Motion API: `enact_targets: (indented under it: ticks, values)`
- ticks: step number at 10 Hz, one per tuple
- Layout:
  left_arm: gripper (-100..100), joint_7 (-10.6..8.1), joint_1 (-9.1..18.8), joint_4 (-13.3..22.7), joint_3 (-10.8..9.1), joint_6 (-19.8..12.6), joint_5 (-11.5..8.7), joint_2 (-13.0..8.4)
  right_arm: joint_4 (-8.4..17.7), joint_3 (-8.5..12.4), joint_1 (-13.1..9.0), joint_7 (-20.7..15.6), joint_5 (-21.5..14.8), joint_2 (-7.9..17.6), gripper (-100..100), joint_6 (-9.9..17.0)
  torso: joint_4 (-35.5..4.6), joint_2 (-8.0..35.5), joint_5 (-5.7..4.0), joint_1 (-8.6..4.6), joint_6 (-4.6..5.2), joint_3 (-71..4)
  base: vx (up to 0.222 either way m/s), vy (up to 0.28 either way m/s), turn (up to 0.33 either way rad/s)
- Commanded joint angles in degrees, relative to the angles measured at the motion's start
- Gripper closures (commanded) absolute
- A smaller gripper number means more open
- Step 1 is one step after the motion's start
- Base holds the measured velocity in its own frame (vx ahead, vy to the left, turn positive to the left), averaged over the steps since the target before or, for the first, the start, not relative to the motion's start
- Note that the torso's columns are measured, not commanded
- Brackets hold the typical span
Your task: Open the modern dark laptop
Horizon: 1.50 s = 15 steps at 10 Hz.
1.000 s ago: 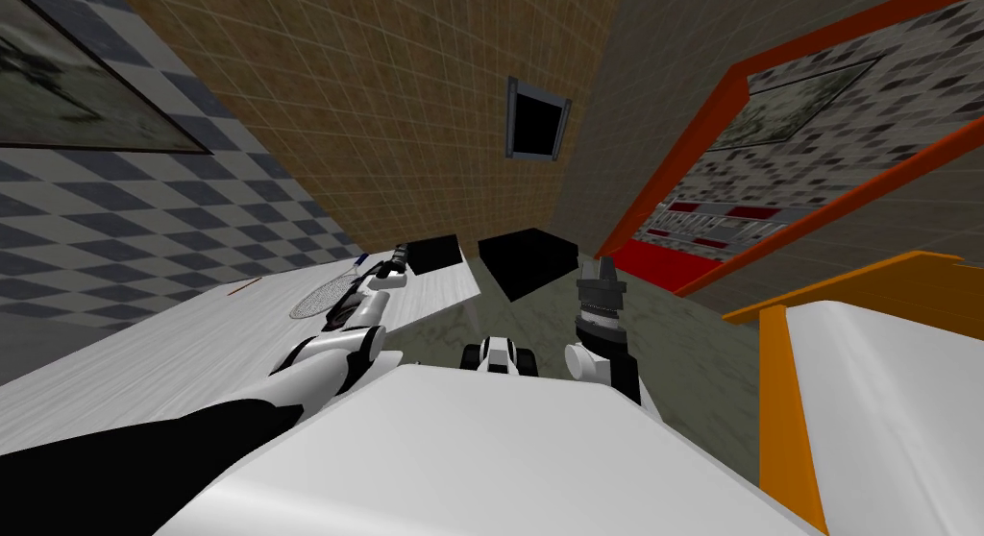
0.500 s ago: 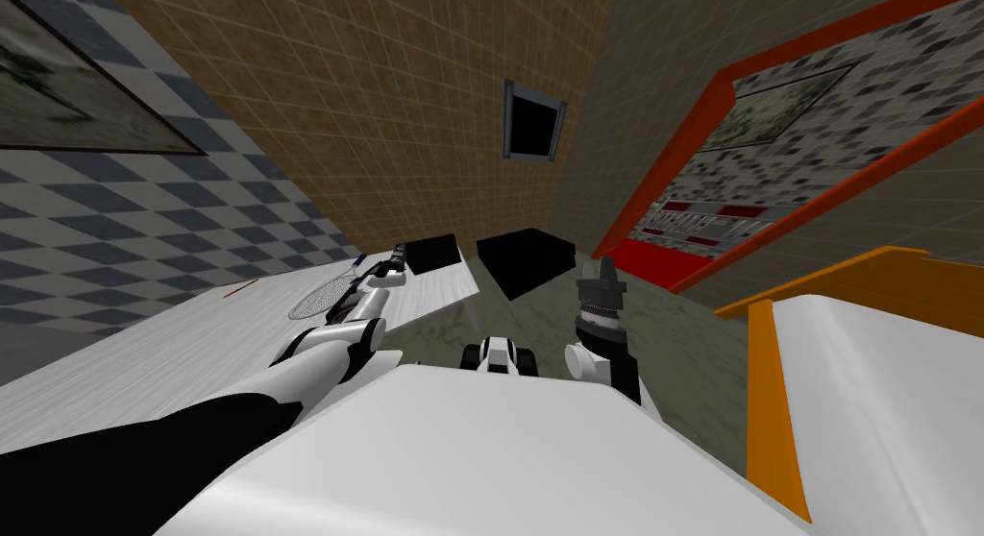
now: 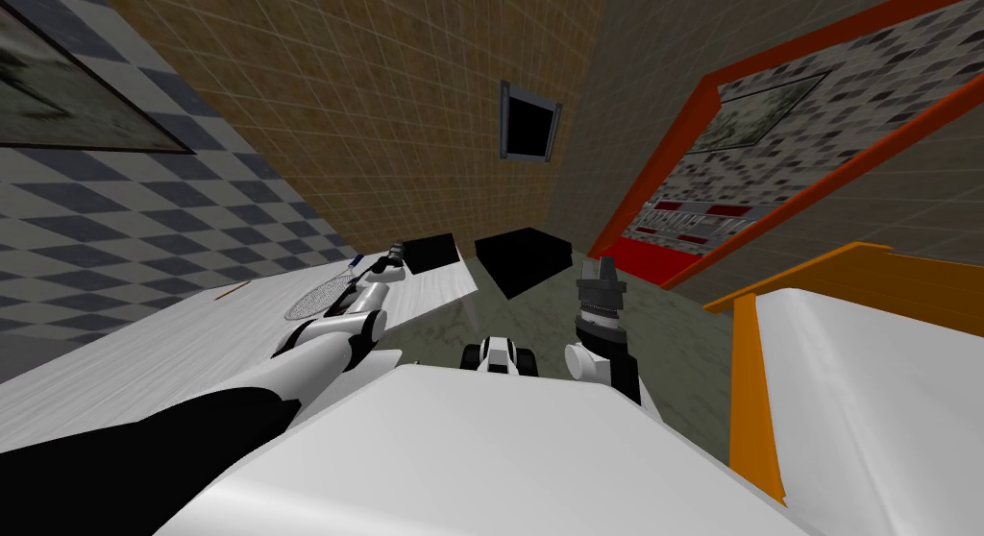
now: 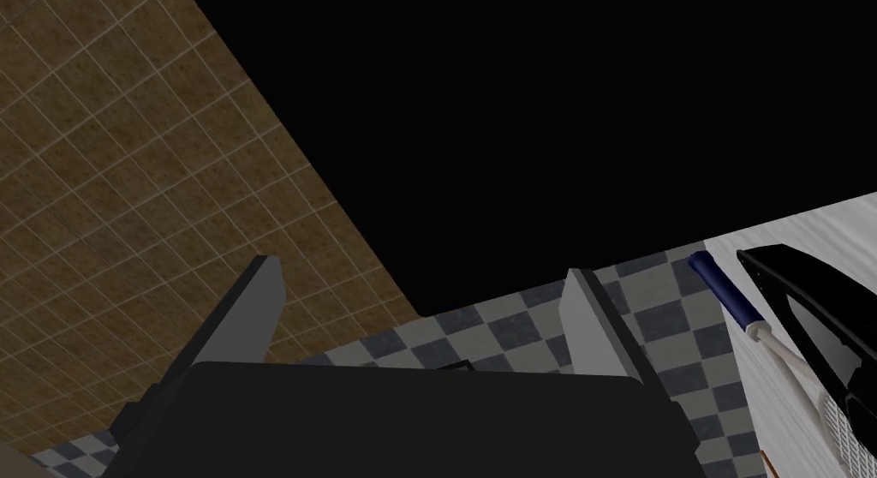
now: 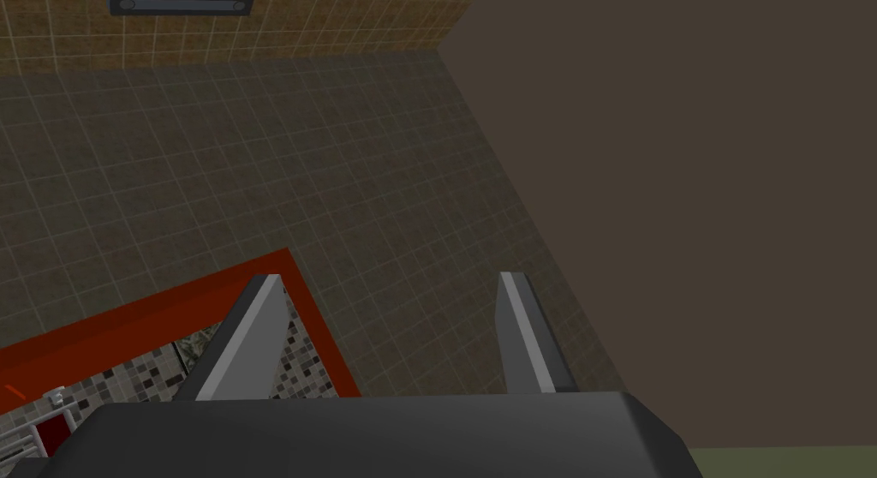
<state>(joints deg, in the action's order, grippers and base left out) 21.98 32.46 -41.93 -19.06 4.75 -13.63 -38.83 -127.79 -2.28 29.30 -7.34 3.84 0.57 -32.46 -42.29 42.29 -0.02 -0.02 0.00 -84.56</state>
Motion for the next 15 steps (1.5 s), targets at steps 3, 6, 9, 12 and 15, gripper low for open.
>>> enact_targets:
  ticks: [3,6,9,12,15]
  values:
    - [-100,2.56,3.28,7.48,0.95,3.24,-3.09,-1.65,0.0,0.0,0.01,0.0,0.0,0.0,0,0.0,0.03,-0.08,0.03,0.05,0.0,-0.05,-0.009,-0.002,-0.021]
    - [100,-0.03,0.76,6.04,0.72,1.34,-0.57,-0.59,0.0,0.0,0.0,0.0,0.0,0.0,0,0.0,0.0,-0.01,0.02,0.02,-0.02,0.01,-0.008,-0.003,0.006]
    - [100,-2.63,-1.55,3.73,0.49,-0.56,1.95,0.47,0.0,0.0,0.01,0.0,0.0,0.0,0,0.0,0.03,-0.07,0.02,0.02,0.02,-0.05,0.032,0.009,0.035]
    - [100,-5.23,-4.28,-3.78,0.26,-2.45,4.47,1.53,0.0,0.01,0.01,0.0,0.0,0.0,0,0.0,0.01,-0.01,0.02,0.02,-0.01,0.0,0.04,0.01,0.05]
    - [100,-7.82,-6.8,-9.06,0.03,-4.35,7.0,2.59,0.0,0.0,0.01,0.0,0.0,0.0,0,0.0,0.0,0.0,0.01,0.0,0.01,0.0,0.035,0.005,0.031]
